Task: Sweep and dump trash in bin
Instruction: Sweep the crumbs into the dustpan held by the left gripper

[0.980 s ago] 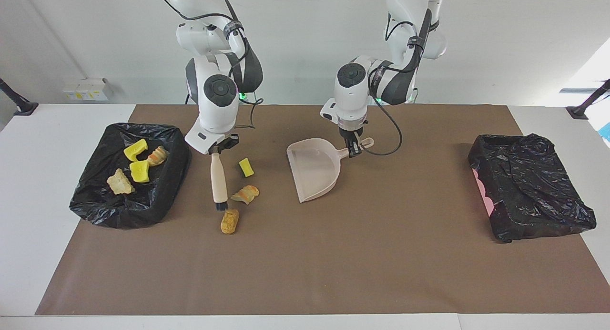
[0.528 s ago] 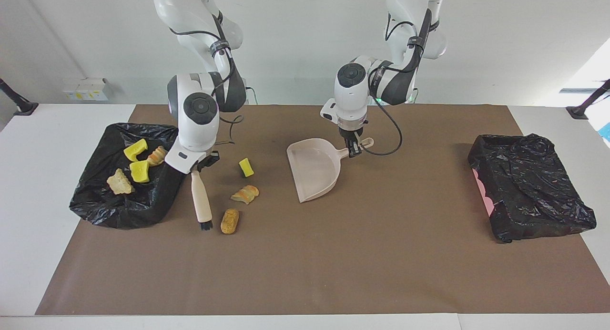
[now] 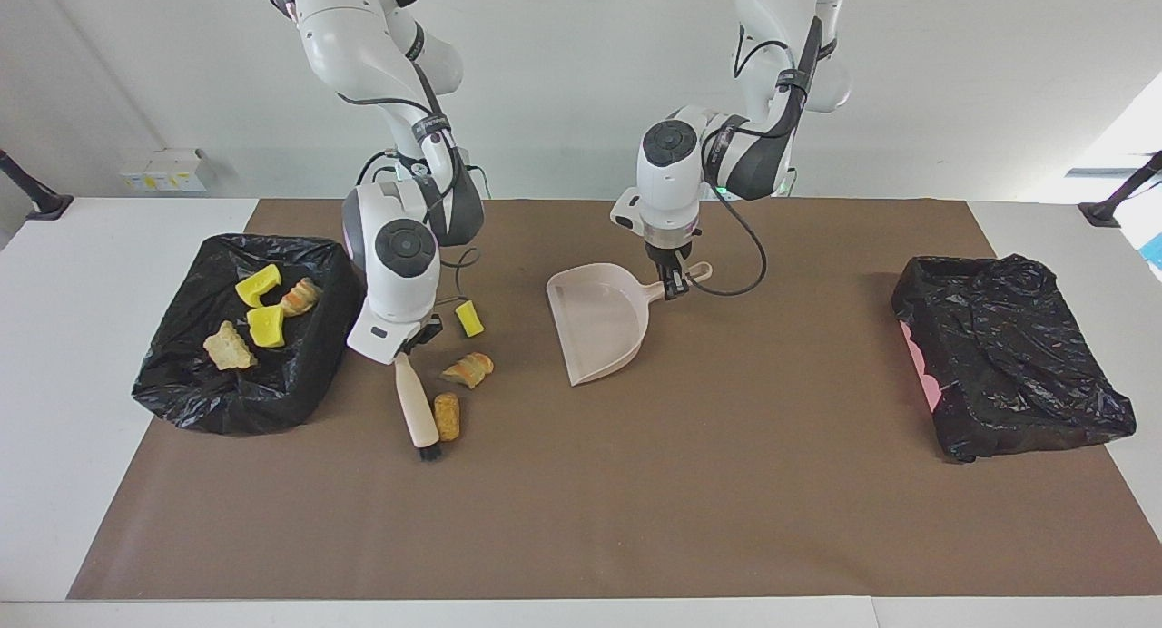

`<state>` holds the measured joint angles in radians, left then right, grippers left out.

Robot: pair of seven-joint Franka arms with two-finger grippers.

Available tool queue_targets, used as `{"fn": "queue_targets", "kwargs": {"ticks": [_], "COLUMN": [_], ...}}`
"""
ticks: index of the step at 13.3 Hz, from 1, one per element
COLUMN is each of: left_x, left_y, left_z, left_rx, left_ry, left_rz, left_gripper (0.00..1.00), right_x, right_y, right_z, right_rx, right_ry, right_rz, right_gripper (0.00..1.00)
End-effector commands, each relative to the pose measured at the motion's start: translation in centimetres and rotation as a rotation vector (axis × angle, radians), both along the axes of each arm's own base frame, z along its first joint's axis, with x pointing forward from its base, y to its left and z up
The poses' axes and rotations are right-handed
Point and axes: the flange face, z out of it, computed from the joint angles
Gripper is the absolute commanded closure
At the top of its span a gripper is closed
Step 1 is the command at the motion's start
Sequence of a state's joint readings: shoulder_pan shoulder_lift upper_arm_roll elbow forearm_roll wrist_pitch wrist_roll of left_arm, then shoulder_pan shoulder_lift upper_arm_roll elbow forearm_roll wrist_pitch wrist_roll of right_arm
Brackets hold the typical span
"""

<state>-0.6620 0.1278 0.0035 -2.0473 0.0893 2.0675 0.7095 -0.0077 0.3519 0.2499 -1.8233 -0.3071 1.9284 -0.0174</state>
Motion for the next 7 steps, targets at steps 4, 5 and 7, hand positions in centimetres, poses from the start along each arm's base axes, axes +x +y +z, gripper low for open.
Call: {"fn": "queue_targets", "kwargs": {"ticks": [4, 5, 7], "left_x": [-0.6, -0.2, -0.1], "left_y": [1.1, 1.7, 1.7], "left_z": [0.0, 0.0, -0.1], "left_rx": [-0.003, -0.004, -0.004], "left_ry": [-0.008, -0.007, -0.008], "left_rz": [0.012, 0.026, 0.030], "left_gripper": [1.00, 1.00, 1.00], "right_x": [-4.6, -5.4, -6.7], "right_y": [8.1, 9.3, 11.6], "right_z": [0.5, 0.4, 0.8], "right_rx": [0.150, 0.184, 0.277], "right_ry": [0.055, 0.077, 0.134], "right_rz": [-0.013, -0.011, 0.002], "right_gripper": [1.00, 1.00, 1.00]}}
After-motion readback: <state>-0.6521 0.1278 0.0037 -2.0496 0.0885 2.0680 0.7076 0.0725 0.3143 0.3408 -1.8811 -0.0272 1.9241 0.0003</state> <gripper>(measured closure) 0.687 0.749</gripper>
